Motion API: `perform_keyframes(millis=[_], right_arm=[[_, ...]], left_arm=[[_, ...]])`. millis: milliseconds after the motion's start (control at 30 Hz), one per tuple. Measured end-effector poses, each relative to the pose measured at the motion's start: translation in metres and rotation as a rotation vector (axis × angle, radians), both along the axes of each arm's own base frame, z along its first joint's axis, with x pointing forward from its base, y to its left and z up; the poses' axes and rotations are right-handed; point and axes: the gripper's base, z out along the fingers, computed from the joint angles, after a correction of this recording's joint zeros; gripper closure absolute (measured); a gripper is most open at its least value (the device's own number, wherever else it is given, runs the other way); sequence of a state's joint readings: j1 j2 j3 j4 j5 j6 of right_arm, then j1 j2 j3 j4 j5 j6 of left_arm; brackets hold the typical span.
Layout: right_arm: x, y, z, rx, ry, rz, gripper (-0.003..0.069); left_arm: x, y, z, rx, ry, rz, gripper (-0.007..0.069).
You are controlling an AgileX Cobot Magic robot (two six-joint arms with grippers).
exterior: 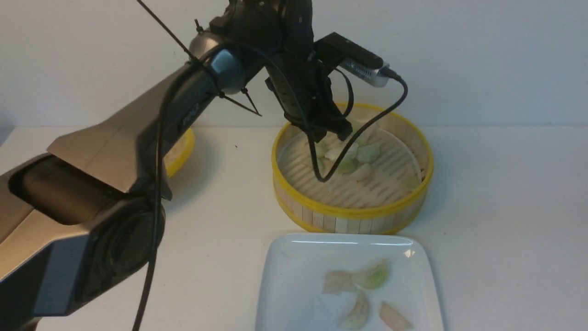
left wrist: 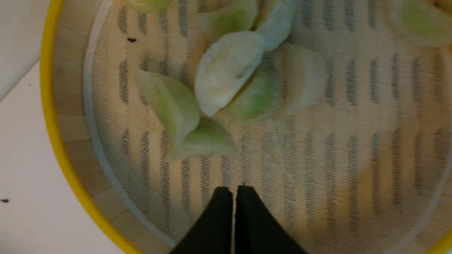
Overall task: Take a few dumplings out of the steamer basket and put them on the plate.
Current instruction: Use the left arm to grab a dumpling from the steamer
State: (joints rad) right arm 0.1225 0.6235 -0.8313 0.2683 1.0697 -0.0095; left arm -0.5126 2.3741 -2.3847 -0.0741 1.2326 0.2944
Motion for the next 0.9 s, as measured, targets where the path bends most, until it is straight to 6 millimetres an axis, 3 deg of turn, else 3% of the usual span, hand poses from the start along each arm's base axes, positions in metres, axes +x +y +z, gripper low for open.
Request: perform_keyframes(millis=[233, 400, 667, 900], right_arm=[[0.000, 0.000, 0.000, 0.000, -0.005, -0.002, 0.0673], [0.000, 0.000, 0.000, 0.000, -0.005, -0.002, 0.0673], [-0.001, 0.002, -0.001, 0.021, 0.017, 0.011, 0.0673], [-0.002, 0.002, -0.001, 0.020, 0.028, 0.014, 0.0673]], left_arm=[[0.012, -0.002, -0.022, 0.030, -0.042, 0.007, 0.0589], [0.019, -0.006, -0.038, 0.022, -0.058, 0.006, 0.0518], [0.024, -0.009, -0.060, 0.032, -0.043, 0.005, 0.0342], [0.029, -0.011, -0.074, 0.028, -0.057, 0.006, 0.0294]])
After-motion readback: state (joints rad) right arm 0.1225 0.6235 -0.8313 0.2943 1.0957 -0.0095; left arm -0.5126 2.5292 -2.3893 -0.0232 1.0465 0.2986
